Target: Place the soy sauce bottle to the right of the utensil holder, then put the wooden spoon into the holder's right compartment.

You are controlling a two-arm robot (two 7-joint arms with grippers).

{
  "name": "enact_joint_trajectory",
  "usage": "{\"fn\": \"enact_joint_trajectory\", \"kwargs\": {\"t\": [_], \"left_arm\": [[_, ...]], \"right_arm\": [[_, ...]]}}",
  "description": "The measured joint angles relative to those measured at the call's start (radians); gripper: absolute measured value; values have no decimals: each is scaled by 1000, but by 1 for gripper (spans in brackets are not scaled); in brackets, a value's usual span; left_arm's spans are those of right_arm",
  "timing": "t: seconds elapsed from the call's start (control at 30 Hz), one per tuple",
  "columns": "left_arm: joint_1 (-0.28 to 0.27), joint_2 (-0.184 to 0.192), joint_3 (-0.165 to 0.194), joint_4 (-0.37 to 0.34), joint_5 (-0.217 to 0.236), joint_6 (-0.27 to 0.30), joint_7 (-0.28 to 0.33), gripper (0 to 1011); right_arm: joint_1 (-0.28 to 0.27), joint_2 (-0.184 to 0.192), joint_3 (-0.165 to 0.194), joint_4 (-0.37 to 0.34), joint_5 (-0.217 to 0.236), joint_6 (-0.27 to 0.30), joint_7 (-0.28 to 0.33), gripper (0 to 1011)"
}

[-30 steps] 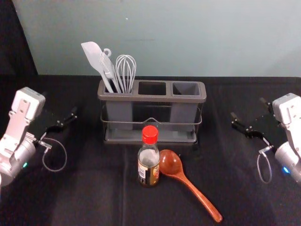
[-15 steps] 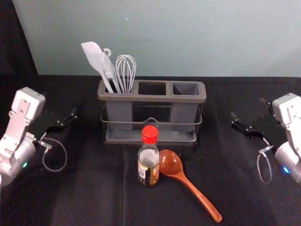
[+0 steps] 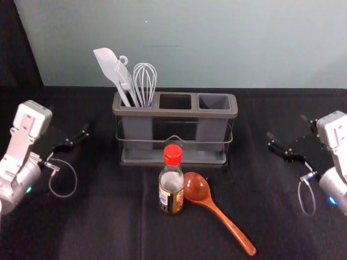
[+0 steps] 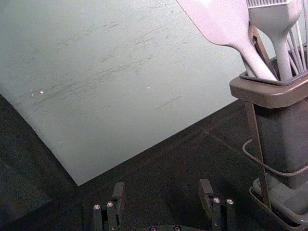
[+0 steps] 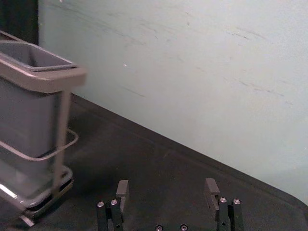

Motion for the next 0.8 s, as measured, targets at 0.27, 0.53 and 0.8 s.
{"fn": "enact_joint_trajectory", "kwargs": {"t": [0.27, 0.53, 0.8], "left_arm": [[0, 0, 0, 0, 0, 0, 0, 1000], [0, 0, 0, 0, 0, 0, 0, 1000], [0, 0, 0, 0, 0, 0, 0, 1000]], "right_arm": [[-97, 41, 30, -114, 7, -4, 20, 1004], [-213, 47, 53, -233, 15, -23, 15, 1004], [-287, 10, 51, -305, 48, -70, 33, 1004]]}}
